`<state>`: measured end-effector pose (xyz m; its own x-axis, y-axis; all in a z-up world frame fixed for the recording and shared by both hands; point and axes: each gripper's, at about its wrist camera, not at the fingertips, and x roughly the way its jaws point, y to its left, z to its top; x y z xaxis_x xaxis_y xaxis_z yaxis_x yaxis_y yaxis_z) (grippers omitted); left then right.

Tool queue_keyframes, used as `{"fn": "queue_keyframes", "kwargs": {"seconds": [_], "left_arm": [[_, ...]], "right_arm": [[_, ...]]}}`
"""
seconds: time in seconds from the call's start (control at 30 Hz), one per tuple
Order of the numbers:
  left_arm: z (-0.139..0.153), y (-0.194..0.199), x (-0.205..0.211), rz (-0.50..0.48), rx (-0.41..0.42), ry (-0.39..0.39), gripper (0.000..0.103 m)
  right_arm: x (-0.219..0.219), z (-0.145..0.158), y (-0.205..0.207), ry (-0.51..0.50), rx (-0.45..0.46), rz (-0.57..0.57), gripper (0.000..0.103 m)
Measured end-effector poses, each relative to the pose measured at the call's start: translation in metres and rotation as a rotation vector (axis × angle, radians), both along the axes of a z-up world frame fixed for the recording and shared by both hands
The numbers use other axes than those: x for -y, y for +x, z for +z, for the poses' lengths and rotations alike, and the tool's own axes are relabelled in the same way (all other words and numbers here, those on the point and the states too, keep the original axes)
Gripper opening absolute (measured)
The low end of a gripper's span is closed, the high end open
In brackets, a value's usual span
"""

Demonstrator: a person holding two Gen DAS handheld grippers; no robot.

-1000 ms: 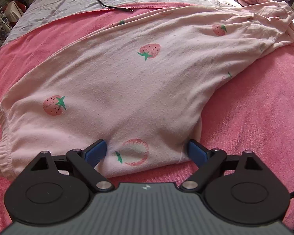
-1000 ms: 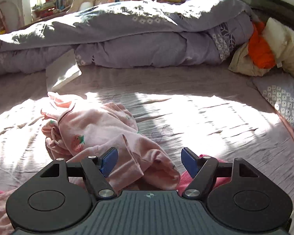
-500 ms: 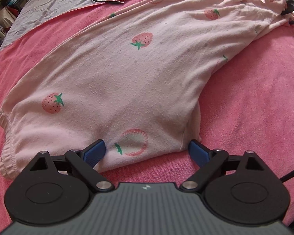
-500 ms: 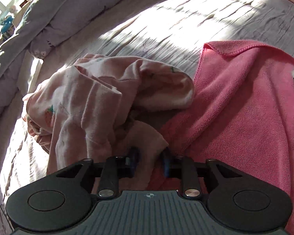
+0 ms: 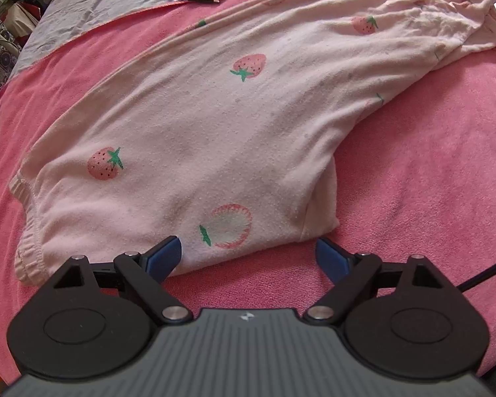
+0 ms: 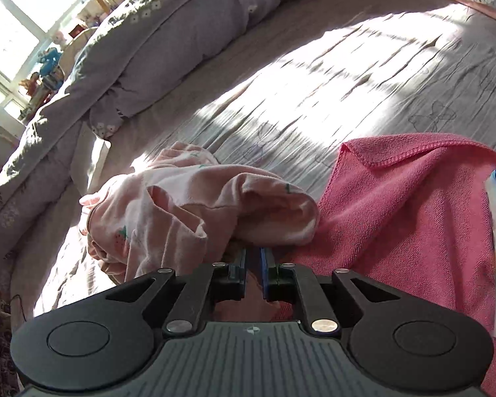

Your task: Fold clothes

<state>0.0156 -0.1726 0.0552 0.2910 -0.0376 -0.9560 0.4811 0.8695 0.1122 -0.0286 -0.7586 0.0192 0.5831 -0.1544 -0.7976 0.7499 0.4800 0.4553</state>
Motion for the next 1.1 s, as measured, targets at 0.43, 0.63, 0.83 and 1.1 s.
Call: {"fn": "queue_keyframes", "kwargs": {"seconds": [0.43, 0.63, 0.83, 1.1], "left_arm": [[-0.027, -0.001, 0.043, 0.017, 0.186, 0.130, 0.091], [-0.034, -0.010, 0.044, 0.047, 0.250, 0.220, 0.097], [-0.031, -0.004, 0.018, 0.175, 0.199, 0.234, 0.097], [-0.031, -0.005, 0.019, 0.180, 0.187, 0.240, 0.097]], "right_arm": [[-0.060, -0.013, -0.017, 0.103, -0.016, 0.088, 0.040], [-0.068, -0.011, -0.011, 0.078, -0.017, 0.095, 0.041], [-0.068, -0.005, 0.001, -0.017, -0.046, 0.110, 0.039], [-0.080, -0.013, 0.035, -0.276, -0.196, 0.175, 0.040]]}}
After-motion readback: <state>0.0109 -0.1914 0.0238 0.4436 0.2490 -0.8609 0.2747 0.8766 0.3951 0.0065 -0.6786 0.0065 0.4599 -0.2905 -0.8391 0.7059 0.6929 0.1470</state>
